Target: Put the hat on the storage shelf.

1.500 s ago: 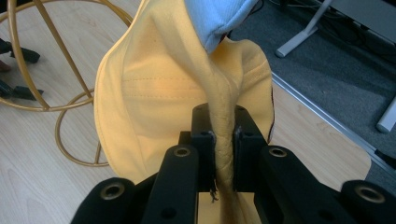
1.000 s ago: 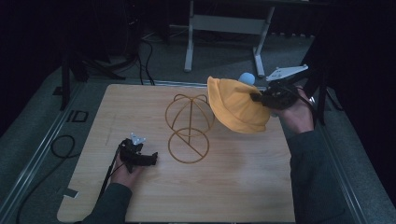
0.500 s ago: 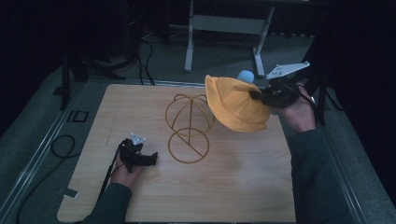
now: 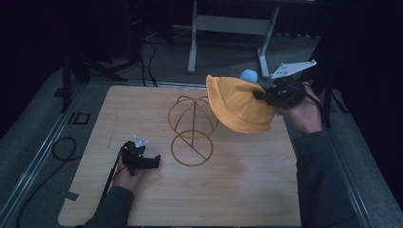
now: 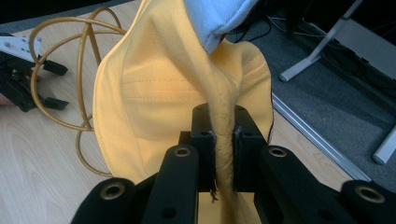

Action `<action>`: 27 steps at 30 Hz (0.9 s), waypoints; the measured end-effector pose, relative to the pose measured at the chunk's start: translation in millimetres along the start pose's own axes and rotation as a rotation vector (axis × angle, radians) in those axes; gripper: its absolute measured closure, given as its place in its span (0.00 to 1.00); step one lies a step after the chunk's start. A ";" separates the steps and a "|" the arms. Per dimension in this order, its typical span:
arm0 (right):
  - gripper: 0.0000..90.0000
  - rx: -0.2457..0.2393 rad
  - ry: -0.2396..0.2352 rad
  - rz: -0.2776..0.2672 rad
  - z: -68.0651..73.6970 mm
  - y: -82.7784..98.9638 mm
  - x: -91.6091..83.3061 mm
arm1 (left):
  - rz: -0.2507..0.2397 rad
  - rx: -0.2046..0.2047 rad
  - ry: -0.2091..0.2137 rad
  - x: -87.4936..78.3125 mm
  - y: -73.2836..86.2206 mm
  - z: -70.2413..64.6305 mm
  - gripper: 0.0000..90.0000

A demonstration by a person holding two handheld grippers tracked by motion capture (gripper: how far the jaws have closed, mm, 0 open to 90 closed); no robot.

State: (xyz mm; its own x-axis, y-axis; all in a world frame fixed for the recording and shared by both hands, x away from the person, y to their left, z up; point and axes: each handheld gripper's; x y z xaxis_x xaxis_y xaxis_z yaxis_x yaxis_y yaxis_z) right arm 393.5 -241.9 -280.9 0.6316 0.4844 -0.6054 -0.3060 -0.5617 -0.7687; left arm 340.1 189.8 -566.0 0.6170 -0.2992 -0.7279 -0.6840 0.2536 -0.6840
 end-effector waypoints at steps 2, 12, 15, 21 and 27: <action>0.92 -0.004 -0.005 -0.005 0.7 -0.9 -0.8 | 0.000 0.000 0.000 0.0 0.0 0.0 0.00; 0.92 -0.013 -0.025 -0.029 4.4 -3.5 -8.1 | -0.002 -0.001 -0.001 0.1 0.0 -0.1 0.00; 0.92 -0.020 -0.026 -0.034 5.6 -4.6 -9.6 | -0.003 -0.002 0.000 0.2 0.1 -0.1 0.00; 0.92 -0.034 -0.037 -0.037 9.9 -8.1 -8.9 | -0.003 -0.002 0.000 0.2 0.1 -0.1 0.00; 0.92 -0.043 -0.045 -0.038 13.5 -11.7 -6.3 | -0.002 -0.002 0.000 0.2 0.0 -0.1 0.00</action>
State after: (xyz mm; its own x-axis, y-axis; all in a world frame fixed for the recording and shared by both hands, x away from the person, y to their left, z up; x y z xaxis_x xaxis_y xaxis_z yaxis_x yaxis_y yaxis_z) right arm 383.5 -229.3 -270.9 0.6096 0.5350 -0.5850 -0.2505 -0.5701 -0.7824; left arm 340.1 189.6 -566.1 0.6186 -0.2994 -0.7264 -0.6834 0.2511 -0.6855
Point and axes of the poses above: each handheld gripper's, and its own axes: x roughly forward along the jaws, y roughly out of its underside, z roughly to its left, and after that the axes turned 4 degrees about y, right-handed
